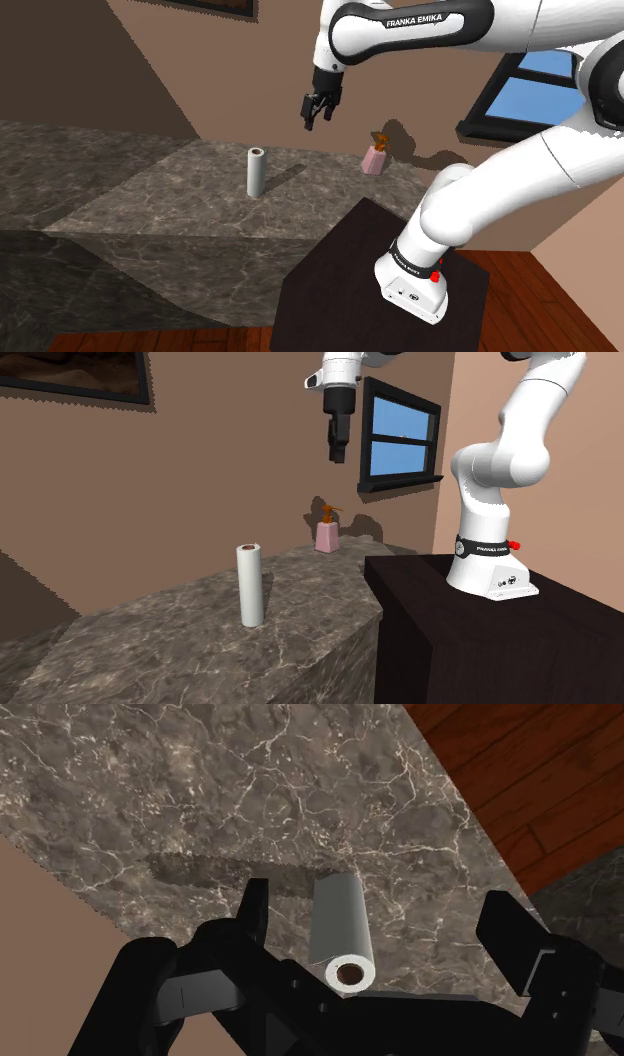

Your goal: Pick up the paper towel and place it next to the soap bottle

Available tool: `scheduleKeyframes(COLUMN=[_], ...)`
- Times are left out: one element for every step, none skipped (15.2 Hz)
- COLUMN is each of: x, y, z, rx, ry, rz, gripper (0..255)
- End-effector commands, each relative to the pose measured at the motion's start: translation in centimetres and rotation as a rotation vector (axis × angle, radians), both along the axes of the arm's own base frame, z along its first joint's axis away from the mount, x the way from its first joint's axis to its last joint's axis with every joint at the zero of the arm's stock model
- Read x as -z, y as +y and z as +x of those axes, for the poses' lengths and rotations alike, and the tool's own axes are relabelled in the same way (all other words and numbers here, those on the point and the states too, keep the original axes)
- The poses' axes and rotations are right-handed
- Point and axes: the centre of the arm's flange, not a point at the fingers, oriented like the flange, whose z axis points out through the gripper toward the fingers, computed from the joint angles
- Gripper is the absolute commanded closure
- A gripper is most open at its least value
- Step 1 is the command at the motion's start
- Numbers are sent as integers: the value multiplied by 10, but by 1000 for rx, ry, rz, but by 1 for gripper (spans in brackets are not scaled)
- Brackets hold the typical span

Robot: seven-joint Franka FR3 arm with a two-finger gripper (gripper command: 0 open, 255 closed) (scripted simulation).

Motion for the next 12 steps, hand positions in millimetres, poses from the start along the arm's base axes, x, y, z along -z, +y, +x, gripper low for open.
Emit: scheduleKeyframes(x=[19,27,36,44,52,61,69,78,86,95,103,111], y=[-1,-1,-1,-1,0,0,0,1,2,3,4,5], z=[17,27,36,46,56,66,76,86,95,105,115,125], rx=[-31,-45,-60,-75,-90,-105,-119,-134,-149,-164,-179,-193], ry=[-4,-5,-6,-8,-9,-10,-11,-12,-14,-15,-16,-17], rz=[0,0,0,0,0,0,-1,-1,-1,-1,-1,-1], gripper=[0,0,0,0,0,0,0,0,0,0,0,0])
